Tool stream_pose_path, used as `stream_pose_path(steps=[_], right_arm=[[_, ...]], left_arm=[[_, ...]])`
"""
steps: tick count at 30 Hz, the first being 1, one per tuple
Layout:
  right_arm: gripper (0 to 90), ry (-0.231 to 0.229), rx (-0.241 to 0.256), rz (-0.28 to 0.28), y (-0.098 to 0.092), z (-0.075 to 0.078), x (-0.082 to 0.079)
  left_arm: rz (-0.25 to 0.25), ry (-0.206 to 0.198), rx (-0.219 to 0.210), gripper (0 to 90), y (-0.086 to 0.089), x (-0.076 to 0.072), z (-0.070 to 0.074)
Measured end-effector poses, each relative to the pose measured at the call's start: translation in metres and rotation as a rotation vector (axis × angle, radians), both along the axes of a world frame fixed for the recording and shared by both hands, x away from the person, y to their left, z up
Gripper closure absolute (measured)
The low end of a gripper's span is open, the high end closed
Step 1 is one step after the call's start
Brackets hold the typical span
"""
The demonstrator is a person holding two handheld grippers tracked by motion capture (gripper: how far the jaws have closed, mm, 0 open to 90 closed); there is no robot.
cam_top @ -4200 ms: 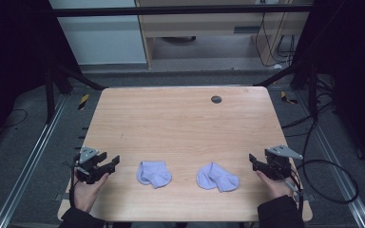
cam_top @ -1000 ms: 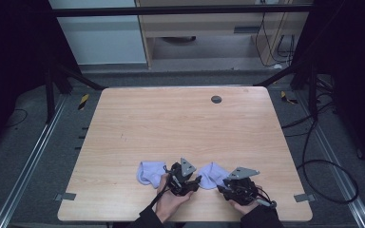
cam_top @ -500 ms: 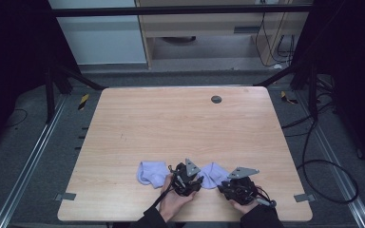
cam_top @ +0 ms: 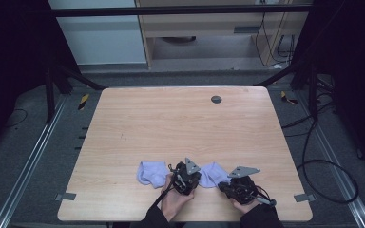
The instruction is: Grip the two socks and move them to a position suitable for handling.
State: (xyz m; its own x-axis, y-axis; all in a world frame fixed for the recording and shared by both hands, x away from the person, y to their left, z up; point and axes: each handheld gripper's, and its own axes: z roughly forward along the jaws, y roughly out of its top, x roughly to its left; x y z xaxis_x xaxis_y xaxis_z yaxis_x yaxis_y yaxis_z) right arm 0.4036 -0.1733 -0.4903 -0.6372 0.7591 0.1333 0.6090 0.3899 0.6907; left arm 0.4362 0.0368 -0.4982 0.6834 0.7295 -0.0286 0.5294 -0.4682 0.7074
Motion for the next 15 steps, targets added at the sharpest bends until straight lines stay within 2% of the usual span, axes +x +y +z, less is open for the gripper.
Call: stream_pose_path(steps=[2,7,12,15], right_arm=[[85.5,-0.022,0.024,-0.012,-0.002,0.004,-0.001],[85.5,-0.084,0.096,-0.063,-0.009,0.016,-0.002],[85.5,-0.133,0.131,-0.135,-0.017,0.021,0.003],[85.5,-0.152,0.133,-0.176,-0.021,0.023,0.009]], left_arm=[[-0.006,-0.006,0.009,88.8,0.0,0.0,0.0],[-0.011,-0.008,0.0,89.7,0.001,0.0,0.0],[-0.018,-0.02,0.009,89.9,0.0,-0.001,0.0],[-0.019,-0.02,0.009,89.9,0.0,-0.001,0.0]])
